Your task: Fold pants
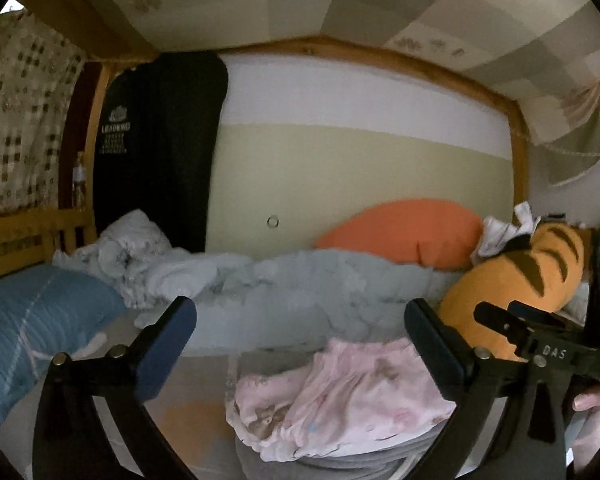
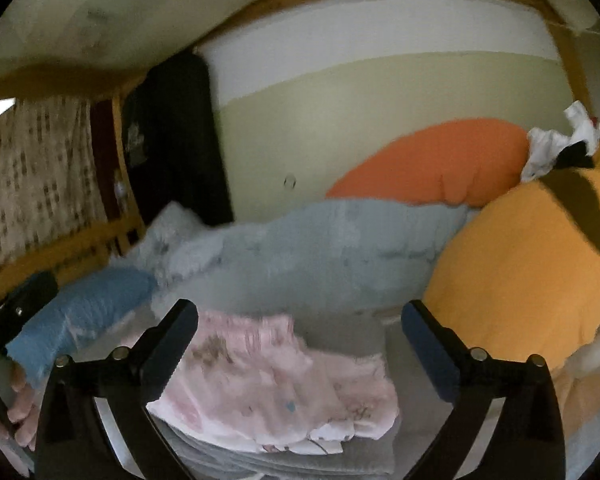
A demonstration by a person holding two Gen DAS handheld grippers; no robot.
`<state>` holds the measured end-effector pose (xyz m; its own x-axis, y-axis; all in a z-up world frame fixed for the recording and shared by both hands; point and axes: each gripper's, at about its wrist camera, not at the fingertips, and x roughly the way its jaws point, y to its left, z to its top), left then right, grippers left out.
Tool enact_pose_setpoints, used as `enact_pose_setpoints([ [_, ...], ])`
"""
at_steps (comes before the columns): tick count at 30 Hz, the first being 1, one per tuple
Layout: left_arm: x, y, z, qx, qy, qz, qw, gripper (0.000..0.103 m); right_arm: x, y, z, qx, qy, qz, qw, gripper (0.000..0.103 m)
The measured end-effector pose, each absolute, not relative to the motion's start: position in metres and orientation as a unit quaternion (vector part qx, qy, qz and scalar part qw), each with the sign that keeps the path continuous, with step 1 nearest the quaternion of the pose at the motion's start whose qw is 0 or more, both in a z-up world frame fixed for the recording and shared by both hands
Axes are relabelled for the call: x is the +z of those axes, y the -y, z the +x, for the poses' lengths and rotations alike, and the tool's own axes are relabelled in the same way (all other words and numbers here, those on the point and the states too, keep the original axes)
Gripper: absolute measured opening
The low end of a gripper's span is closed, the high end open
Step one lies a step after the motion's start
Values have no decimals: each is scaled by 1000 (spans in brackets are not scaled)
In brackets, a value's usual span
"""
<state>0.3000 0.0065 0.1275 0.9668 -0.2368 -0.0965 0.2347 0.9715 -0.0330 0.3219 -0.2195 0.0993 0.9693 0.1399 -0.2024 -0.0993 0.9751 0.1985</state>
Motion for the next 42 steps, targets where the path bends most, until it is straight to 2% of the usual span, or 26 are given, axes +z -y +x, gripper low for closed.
enact_pose_setpoints([
  [8, 153, 1, 269, -99, -18, -3, 995, 103, 140, 218, 283, 40, -65, 83, 994, 102],
  [15, 182, 9, 188, -113, 25, 9, 993, 103, 177, 218, 219, 73, -55, 100, 991, 102],
  [21, 172, 4, 147, -108, 42, 15, 993, 103, 182, 212, 170, 44, -30, 57, 997, 102],
  [26, 143, 1, 141, -125, 20, 12, 992, 103, 158, 212, 143, 44, 0, 53, 998, 102],
  [38, 59, 6, 170, -97, -20, 14, 995, 103, 66, 221, 159, 49, -30, 35, 998, 102],
  [42, 39, 4, 181, -89, -31, -2, 995, 103, 37, 230, 171, 34, -43, 62, 997, 102],
])
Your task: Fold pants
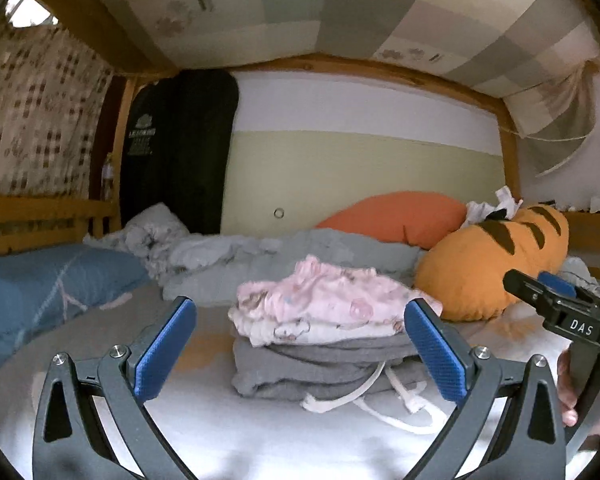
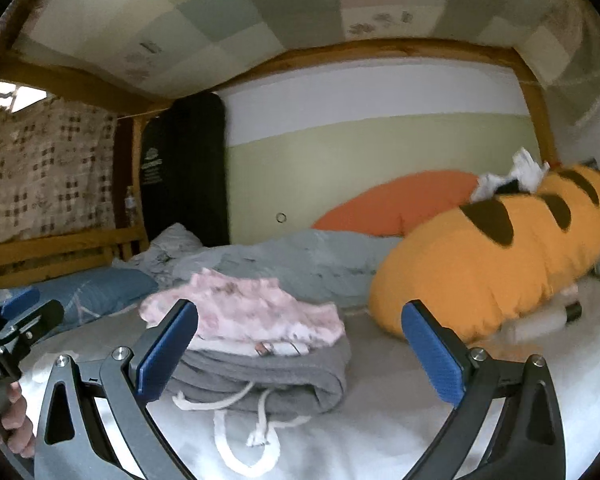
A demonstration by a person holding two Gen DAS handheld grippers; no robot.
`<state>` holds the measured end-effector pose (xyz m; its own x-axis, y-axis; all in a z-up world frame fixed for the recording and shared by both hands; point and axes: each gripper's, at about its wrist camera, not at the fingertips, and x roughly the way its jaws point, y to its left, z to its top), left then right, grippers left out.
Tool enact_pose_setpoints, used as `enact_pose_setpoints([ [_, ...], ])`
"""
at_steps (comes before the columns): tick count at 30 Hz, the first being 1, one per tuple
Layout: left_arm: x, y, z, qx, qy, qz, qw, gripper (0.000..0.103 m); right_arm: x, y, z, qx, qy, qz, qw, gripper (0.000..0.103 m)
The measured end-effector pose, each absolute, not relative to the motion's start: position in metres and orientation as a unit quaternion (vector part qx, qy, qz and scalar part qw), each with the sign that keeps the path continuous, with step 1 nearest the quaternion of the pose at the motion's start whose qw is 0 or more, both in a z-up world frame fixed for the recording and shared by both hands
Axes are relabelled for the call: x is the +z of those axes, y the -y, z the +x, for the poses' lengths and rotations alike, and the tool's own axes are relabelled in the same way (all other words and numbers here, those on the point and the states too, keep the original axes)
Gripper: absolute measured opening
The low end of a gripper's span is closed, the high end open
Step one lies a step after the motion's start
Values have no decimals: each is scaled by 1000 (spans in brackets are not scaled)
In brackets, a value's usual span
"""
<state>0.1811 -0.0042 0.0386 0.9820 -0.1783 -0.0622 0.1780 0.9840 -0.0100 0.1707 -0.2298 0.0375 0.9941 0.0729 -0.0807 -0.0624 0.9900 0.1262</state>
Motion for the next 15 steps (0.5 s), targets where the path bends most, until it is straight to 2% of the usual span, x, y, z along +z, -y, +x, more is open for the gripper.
enact_pose_setpoints([
  [5, 17, 7, 192, -63, -51, 3, 997, 103, 17, 228, 185, 34, -69, 38, 996, 102],
  [15, 12, 15, 191, -65, -53, 20, 996, 103, 7, 221, 190, 33, -84, 22, 996, 102],
])
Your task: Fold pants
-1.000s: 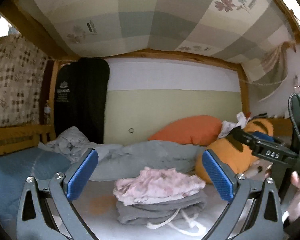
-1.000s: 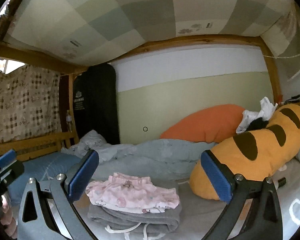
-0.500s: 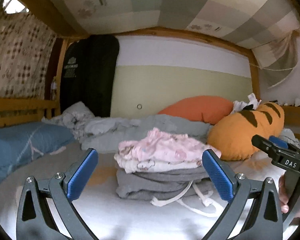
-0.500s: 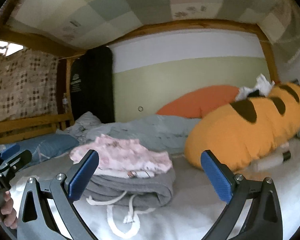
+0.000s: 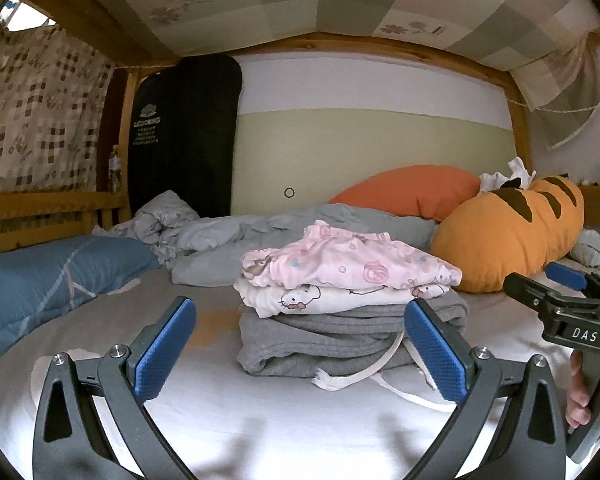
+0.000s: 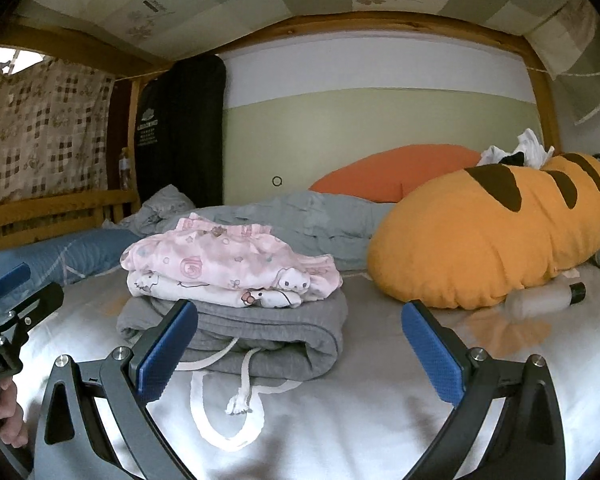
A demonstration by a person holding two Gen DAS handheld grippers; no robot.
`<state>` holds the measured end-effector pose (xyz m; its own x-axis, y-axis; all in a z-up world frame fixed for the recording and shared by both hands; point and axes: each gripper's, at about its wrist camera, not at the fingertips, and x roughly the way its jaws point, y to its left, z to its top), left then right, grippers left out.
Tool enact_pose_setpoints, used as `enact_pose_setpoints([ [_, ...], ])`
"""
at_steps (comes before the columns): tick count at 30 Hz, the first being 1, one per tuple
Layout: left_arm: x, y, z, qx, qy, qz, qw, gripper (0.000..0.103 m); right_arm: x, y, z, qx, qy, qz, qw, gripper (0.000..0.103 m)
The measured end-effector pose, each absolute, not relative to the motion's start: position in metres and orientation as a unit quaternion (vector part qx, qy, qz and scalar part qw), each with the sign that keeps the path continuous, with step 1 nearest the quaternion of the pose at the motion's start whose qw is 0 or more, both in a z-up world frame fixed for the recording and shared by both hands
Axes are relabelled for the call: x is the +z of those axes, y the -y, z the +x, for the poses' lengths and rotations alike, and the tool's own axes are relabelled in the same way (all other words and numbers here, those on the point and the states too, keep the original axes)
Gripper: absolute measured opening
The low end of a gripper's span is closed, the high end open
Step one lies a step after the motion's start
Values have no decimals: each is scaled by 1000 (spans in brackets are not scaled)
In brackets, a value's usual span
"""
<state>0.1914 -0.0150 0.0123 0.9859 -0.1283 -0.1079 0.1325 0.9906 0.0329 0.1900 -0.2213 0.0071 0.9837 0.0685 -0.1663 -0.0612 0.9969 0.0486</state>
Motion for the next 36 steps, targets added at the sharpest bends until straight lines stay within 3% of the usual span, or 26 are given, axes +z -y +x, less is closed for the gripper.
enact_pose_setpoints([
  [36, 13, 22, 183, -66, -42, 34, 996, 103, 8, 219, 185, 27, -77, 17, 997, 102],
])
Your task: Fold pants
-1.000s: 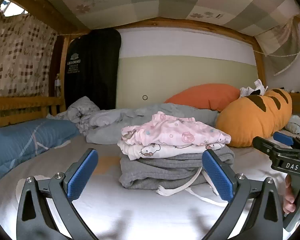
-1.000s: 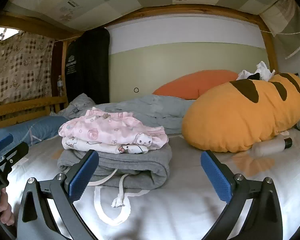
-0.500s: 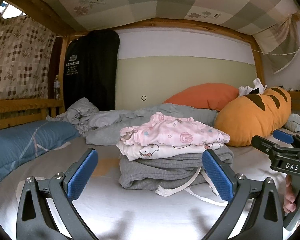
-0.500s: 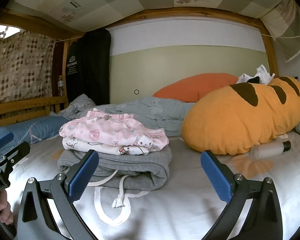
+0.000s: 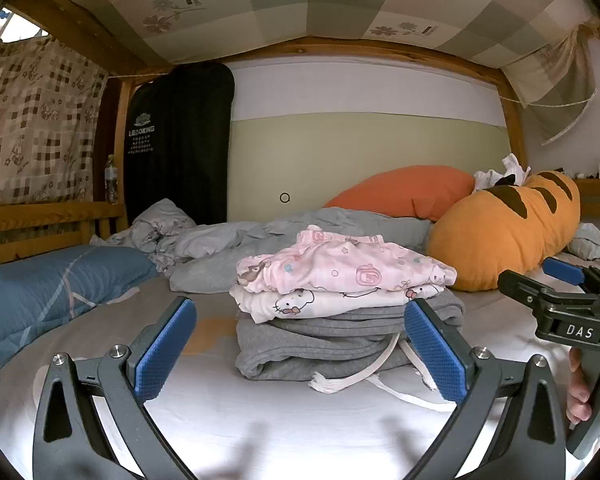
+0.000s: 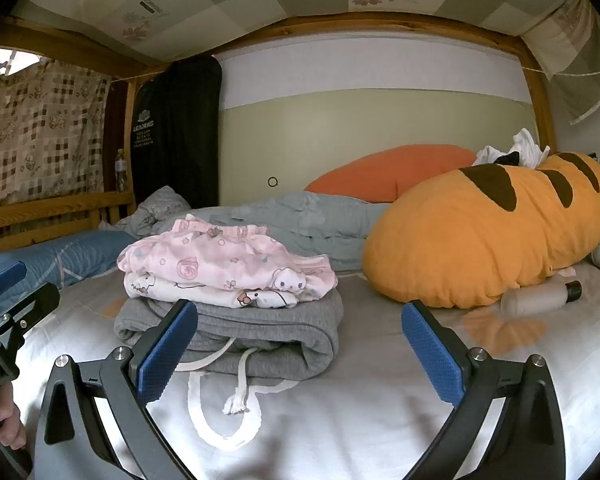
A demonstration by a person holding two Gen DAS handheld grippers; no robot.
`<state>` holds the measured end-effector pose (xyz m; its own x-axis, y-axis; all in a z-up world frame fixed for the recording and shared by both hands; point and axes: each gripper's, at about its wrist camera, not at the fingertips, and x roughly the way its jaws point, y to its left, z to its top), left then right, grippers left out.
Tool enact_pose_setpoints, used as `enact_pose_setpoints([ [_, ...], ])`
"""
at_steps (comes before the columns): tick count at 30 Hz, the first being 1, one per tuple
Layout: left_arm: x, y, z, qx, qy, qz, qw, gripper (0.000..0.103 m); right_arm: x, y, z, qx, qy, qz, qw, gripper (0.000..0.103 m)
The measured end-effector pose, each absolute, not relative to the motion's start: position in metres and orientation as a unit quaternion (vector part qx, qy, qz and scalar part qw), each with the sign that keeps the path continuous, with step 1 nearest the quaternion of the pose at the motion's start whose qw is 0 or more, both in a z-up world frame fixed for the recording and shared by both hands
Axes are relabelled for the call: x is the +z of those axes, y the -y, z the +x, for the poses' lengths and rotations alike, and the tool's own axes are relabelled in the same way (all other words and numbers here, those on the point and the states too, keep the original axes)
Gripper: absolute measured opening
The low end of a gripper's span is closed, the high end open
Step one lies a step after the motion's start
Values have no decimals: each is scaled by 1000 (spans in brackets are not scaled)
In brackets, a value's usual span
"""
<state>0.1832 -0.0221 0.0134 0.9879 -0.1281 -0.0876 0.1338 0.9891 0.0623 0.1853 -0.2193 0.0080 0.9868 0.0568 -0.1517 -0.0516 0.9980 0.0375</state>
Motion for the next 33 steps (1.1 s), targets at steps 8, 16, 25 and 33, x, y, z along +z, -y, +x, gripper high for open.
enact_pose_setpoints([
  [8, 14, 22, 183, -66, -42, 36, 996, 103, 8, 219, 185, 27, -77, 16, 997, 102],
  [16, 13, 22, 184, -66, -42, 35, 996, 103, 8, 219, 185, 27, -77, 16, 996, 102],
  [25, 13, 23, 184, -67, -42, 38, 996, 103, 8, 219, 185, 27, -78, 15, 996, 102],
  [33, 13, 22, 186, -69, -44, 38, 996, 103, 9, 219, 184, 27, -77, 14, 997, 102],
])
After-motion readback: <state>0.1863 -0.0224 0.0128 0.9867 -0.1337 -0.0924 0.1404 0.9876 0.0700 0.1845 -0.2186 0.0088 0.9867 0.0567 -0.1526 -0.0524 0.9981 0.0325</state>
